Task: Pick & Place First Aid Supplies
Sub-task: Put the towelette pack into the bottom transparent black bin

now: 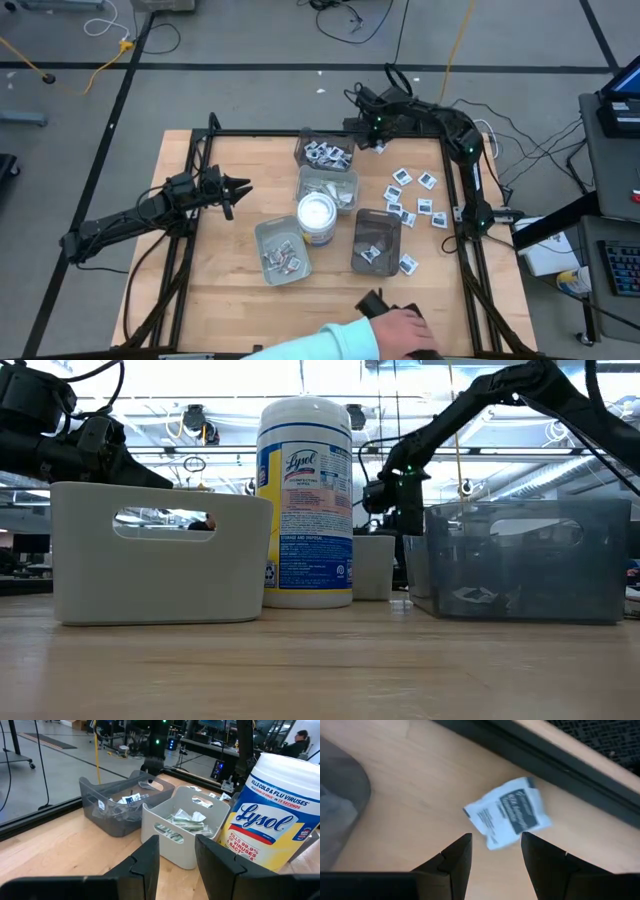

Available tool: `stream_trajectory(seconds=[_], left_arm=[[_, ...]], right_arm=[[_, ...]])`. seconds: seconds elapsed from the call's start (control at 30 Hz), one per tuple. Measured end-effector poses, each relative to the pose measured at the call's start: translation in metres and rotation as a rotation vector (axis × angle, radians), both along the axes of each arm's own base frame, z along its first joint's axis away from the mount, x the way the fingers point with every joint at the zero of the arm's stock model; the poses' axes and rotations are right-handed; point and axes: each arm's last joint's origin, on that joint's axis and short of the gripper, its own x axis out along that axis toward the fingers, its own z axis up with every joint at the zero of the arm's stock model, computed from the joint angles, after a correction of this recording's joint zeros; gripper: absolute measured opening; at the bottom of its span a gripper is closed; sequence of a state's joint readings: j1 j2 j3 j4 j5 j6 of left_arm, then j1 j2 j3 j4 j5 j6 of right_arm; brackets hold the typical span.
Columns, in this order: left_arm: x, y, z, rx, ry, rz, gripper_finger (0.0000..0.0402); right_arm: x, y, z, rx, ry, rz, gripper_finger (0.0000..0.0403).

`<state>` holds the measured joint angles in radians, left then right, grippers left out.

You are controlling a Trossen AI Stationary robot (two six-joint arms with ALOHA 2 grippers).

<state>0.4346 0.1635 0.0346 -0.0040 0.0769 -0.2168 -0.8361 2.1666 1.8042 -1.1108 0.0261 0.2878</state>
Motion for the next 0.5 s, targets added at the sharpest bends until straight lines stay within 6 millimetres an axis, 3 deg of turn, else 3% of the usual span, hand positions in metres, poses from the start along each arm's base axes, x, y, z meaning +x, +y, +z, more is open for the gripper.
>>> stream_trajectory(seconds=[0.2,0.37,0.5], left_arm=[[0.000,0.000,0.000,0.000,0.000,0.000,0.0129],[0.000,0.000,0.000,0.000,0.000,0.000,0.0129],[0.000,0.000,0.000,0.000,0.000,0.000,0.0129]], right_arm=[[-0.004,0.005,-0.023,0.007,-0.001,-0.022,0.0165],[-0.004,0.006,-0.028,0.002,-0.015,-0.019,0.0160],[-0.002,0.006,-0.028,-0.010,-0.026,-0.024,0.0120]])
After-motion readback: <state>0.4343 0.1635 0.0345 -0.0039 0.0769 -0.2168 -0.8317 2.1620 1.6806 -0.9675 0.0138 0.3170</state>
